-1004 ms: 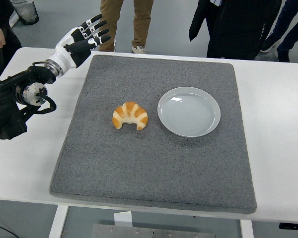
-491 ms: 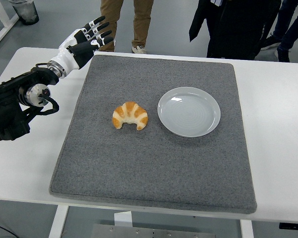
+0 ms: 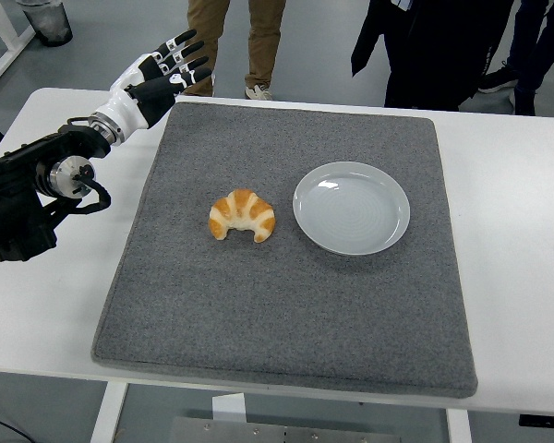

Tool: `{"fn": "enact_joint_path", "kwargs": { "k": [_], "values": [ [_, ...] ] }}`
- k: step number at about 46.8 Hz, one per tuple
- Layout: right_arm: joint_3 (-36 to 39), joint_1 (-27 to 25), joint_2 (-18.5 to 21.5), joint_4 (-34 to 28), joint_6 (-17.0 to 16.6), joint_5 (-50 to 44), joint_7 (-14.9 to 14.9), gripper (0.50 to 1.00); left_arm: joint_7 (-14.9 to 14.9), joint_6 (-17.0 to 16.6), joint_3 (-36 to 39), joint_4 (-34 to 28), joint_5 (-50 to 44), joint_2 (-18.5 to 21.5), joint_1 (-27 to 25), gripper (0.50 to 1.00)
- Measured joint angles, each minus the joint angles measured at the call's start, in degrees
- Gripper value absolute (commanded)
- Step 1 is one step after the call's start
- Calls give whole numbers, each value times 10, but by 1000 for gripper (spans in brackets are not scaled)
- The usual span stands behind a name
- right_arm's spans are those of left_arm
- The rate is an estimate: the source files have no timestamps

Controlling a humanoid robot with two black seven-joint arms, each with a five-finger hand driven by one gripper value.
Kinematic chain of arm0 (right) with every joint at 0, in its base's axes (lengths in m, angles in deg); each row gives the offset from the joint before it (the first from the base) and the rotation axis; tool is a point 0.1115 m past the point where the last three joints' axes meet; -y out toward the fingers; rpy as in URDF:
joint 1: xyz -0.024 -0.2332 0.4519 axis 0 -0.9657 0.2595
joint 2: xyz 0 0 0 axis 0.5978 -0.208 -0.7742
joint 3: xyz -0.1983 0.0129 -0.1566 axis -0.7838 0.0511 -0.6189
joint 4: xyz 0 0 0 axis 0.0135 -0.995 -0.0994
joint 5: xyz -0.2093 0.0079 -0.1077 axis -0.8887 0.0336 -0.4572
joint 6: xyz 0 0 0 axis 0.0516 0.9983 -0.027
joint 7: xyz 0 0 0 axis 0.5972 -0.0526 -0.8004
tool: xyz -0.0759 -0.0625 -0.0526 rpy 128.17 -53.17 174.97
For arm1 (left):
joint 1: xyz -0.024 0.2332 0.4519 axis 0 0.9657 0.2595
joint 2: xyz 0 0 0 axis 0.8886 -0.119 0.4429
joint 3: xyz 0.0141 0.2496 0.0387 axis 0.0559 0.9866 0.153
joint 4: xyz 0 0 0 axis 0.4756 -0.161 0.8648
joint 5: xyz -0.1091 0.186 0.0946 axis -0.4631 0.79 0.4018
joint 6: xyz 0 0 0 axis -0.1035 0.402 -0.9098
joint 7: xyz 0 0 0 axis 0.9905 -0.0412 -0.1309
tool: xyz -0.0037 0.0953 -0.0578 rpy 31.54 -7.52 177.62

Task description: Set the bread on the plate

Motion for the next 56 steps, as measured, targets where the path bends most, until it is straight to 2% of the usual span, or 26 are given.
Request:
{"fn": "enact_joint_path", "kwargs": {
  "k": [24, 30, 36, 41, 48, 56],
  "values": [
    [0, 0, 0, 0, 0, 0, 0, 952, -1, -3, 6, -5, 6, 2, -8, 988],
    [0, 0, 0, 0, 0, 0, 0, 952, -2, -11, 9, -33, 6, 12, -24, 988],
    [0, 1, 0, 0, 0, 0, 0, 952, -11, -39, 15, -107, 7, 61, -46, 984],
    [0, 1, 0, 0, 0, 0, 0, 952, -33, -75, 44, -209, 8, 116, -74, 981],
    [-1, 1, 0, 0, 0, 0, 0, 952, -41, -133, 111, -338, 26, 178, -134, 981],
    [0, 1, 0, 0, 0, 0, 0, 952, -42, -206, 255, -418, 132, 193, -233, 984]
  ]
}}
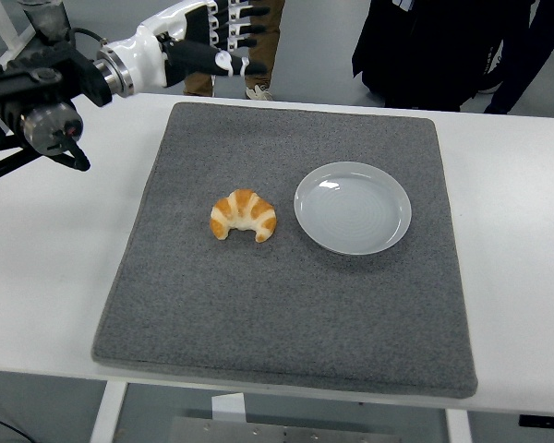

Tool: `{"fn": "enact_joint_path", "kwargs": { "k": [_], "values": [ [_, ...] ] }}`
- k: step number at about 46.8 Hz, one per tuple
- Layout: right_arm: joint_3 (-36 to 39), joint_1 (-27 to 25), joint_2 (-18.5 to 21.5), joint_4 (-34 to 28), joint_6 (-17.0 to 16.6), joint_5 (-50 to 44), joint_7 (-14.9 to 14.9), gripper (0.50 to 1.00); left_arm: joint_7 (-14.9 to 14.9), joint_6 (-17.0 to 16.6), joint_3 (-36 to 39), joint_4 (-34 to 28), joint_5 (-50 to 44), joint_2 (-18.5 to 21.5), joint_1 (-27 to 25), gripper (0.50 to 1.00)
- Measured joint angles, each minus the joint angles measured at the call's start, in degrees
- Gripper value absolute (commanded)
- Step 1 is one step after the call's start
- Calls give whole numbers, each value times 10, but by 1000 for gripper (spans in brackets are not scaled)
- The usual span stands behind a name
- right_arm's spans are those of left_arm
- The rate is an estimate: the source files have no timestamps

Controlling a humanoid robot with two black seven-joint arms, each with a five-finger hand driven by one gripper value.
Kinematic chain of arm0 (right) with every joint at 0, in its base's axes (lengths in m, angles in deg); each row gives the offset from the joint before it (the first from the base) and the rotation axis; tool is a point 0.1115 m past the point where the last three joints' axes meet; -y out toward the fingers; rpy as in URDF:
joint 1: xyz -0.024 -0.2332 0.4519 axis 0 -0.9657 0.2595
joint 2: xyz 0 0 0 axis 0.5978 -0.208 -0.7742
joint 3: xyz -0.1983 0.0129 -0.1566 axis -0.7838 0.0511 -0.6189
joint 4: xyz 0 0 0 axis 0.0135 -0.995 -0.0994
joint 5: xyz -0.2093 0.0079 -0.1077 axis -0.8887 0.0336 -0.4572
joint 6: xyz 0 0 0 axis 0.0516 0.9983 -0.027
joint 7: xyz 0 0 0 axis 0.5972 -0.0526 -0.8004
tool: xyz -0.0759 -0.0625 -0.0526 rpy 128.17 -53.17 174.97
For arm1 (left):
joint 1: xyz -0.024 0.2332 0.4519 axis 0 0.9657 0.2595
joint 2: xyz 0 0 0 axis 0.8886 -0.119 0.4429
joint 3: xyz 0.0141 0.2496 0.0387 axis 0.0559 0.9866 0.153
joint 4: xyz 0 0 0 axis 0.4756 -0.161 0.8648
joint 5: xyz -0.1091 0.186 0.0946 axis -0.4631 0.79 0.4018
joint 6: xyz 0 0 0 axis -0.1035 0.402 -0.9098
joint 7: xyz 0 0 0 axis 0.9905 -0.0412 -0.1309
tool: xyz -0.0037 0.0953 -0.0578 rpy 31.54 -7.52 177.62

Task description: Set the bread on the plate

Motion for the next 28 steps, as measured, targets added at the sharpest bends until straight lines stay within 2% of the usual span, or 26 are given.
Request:
{"fn": "enact_joint_path", "kwargs": {
  "k": [6, 11, 20, 28],
  "values": [
    [0, 0, 0, 0, 0, 0, 0, 952, -5, -36, 104, -37, 51, -1, -56, 986],
    [0, 0, 0, 0, 0, 0, 0, 952, -5, -54, 149, -58, 75, -1, -77, 986],
    [0, 0, 0, 0, 0, 0, 0, 952, -7, -76, 194, -69, 123, 0, -79, 986],
    [0, 1, 0, 0, 0, 0, 0, 952, -5, -128, 209, -69, 190, -5, -52, 984]
  ]
}}
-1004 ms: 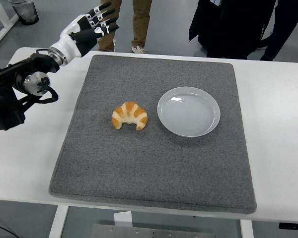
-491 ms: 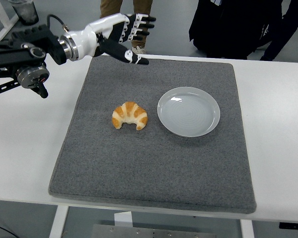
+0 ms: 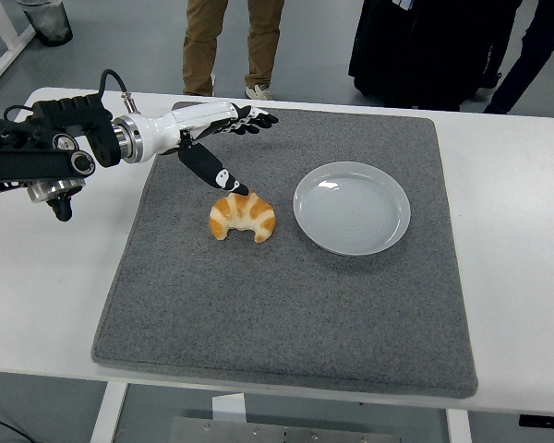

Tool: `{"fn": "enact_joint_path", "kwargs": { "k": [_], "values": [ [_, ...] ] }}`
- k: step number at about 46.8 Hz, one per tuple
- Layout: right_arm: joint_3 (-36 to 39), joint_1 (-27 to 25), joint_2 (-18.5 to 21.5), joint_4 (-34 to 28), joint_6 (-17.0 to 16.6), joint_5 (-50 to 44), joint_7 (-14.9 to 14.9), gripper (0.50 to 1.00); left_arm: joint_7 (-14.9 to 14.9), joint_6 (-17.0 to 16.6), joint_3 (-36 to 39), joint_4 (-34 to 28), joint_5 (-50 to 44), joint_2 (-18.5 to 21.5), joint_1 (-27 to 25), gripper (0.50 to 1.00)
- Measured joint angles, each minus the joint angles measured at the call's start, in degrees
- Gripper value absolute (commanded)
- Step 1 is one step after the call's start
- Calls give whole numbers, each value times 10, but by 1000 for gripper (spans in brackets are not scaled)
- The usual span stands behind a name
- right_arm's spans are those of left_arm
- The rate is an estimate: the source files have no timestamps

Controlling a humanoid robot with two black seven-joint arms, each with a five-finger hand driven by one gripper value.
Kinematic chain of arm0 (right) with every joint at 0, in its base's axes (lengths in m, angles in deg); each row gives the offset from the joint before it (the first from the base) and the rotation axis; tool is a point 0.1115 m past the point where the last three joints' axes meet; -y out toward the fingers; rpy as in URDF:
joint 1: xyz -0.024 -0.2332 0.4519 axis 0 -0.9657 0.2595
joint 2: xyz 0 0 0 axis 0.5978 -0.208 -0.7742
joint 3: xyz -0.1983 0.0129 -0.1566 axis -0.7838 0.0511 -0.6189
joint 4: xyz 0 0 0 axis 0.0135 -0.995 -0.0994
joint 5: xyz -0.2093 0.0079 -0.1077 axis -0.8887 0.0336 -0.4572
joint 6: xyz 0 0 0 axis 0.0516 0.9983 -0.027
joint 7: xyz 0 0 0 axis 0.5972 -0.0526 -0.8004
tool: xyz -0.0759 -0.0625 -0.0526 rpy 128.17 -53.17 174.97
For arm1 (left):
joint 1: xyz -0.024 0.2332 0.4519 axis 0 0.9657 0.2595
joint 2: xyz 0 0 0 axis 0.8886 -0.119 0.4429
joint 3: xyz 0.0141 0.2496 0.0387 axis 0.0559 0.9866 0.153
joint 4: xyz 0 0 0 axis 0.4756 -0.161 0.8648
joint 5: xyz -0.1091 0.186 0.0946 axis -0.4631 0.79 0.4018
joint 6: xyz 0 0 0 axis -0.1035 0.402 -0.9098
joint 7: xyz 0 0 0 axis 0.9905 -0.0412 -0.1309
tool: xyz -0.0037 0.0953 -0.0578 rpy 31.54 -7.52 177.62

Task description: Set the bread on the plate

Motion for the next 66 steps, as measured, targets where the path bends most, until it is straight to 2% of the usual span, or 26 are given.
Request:
{"fn": "enact_joint_path", "kwargs": {
  "k": [5, 18, 25, 39, 52, 66],
  "values": [
    [0, 0, 0, 0, 0, 0, 0, 952, 1, -16, -8, 1, 12, -3, 20, 986],
    [1, -1, 0, 0, 0, 0, 0, 952, 6, -25, -12, 22, 15, -14, 56, 984],
    [1, -1, 0, 0, 0, 0, 0, 952, 9, -36, -28, 55, 15, -43, 89, 984],
    [1, -1, 0, 0, 0, 0, 0, 952, 18, -38, -47, 97, 21, -79, 130, 981],
    [1, -1, 0, 0, 0, 0, 0, 952, 32, -39, -46, 114, 32, -85, 144, 981],
    [1, -1, 0, 0, 0, 0, 0, 952, 57, -49, -54, 173, 71, -109, 185, 975]
  ]
}}
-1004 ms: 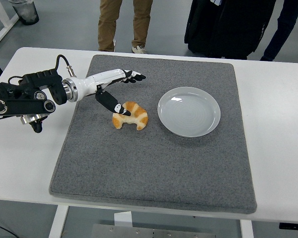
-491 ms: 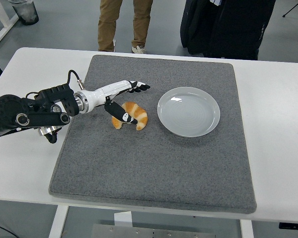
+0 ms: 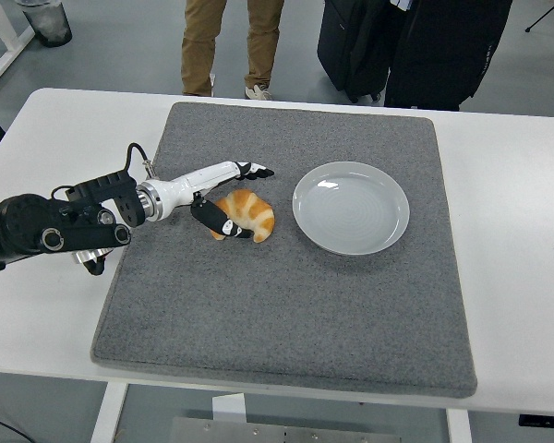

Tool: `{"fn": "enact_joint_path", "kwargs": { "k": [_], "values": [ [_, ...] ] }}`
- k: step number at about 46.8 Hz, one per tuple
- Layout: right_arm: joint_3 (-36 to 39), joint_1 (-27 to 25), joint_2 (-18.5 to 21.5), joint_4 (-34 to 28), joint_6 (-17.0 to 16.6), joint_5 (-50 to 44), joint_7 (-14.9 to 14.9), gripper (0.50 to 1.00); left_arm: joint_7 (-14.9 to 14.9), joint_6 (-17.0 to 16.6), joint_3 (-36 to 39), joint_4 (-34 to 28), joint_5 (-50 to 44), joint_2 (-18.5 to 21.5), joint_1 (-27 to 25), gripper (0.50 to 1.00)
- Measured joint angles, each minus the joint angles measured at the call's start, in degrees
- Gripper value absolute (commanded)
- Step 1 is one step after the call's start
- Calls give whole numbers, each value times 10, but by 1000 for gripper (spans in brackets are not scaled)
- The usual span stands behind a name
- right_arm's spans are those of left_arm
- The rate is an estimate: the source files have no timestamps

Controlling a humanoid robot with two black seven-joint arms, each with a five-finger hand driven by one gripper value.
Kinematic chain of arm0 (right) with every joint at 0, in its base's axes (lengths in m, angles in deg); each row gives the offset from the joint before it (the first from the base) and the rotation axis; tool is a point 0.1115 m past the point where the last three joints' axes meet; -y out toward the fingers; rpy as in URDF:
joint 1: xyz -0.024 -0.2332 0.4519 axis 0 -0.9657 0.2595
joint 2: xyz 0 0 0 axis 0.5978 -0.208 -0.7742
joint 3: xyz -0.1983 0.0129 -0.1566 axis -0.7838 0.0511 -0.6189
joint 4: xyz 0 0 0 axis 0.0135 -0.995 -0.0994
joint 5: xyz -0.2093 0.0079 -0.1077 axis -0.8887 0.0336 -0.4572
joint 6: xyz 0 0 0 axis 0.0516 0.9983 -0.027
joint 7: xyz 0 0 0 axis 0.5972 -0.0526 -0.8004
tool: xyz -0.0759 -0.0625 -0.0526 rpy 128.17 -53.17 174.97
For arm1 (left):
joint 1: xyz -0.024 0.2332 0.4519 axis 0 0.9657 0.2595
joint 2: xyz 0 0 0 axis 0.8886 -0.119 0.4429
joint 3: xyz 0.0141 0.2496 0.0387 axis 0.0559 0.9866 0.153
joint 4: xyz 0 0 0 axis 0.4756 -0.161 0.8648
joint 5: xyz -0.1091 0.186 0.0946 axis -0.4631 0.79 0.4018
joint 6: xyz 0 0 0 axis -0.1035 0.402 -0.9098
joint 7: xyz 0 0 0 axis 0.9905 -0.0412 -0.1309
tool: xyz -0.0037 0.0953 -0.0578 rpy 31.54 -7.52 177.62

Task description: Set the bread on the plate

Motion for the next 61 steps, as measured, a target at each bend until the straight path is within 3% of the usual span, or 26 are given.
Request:
{"fn": "enact_joint_path", "kwargs": {
  "k": [3, 8, 18, 28, 31, 61],
  "values": [
    [0, 0, 0, 0, 0, 0, 0, 952, 7, -4, -1, 12, 0, -12, 6, 971],
    [0, 0, 0, 0, 0, 0, 0, 952, 25, -6, -1, 31, -1, -27, 11, 922],
    [0, 0, 0, 0, 0, 0, 1, 952, 47, -6, -1, 37, -1, -29, 11, 763],
    [0, 0, 0, 0, 0, 0, 1, 952, 48, -6, -1, 36, -1, -26, 8, 542],
    [0, 0, 0, 0, 0, 0, 1, 952, 48, -6, -1, 36, 0, -26, 6, 500],
    [0, 0, 0, 0, 0, 0, 1, 952, 59, -7, -32, 32, -1, -7, -9, 500]
  ]
}}
